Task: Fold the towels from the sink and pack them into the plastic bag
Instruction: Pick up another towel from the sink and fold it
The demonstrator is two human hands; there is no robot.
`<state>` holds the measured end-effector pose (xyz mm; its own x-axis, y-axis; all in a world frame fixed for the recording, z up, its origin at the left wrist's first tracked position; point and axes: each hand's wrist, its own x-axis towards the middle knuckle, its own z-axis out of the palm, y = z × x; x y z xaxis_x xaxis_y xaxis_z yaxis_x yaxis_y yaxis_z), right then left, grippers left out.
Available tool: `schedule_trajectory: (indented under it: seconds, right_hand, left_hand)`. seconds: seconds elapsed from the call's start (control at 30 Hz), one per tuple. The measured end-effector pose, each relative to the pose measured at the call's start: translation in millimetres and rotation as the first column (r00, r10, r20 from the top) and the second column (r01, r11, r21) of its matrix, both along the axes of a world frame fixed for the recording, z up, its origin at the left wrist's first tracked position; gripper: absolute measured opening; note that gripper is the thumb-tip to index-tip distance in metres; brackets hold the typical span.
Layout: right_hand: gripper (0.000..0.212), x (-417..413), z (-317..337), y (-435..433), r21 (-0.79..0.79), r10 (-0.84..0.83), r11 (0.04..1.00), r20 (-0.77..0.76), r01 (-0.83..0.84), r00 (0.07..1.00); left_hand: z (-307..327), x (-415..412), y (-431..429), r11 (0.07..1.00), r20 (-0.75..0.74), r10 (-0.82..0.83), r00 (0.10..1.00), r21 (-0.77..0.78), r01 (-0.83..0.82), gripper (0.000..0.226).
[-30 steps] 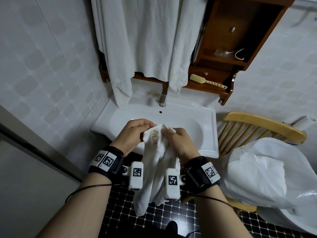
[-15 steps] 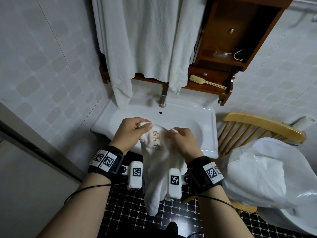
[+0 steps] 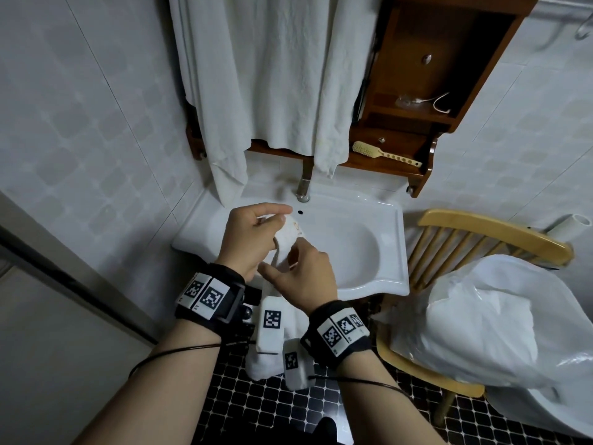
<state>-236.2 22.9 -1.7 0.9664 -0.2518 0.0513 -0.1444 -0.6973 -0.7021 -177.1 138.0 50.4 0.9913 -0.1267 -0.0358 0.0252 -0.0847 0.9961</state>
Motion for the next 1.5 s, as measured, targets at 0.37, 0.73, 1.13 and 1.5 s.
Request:
schedule_trajectory:
  seconds: [0.37,0.73,1.13,1.5]
  right_hand:
    - [0.029,8,5,-5,0.237,0.165,0.951,0.145,-0.197,0.975]
    - [0.046,17,35,-18,0.398,0.219,0.864,0.255,-0.309,0.942]
    - [0.034,8,-18,-43,0.456,0.075,0.883,0.094,-0.11,0.993]
    - [0.022,2,-34,-38,0.675,-0.002,0.73,0.164,-0.111,0.986]
  left_hand:
    - [9,-1,24,0.954,0.089,-0.253,0.963,0.19,0.233,0.047]
    - [16,9,27,0.918,0.34,-0.232,0.911,0.387,0.089,0.005]
    - [45,11,22,0.934,0.631,0.012,0.775,0.269,-0.234,0.018]
    - [47,3,3,0.925,0.62,-0.009,0.785,0.303,-0.229,0.026]
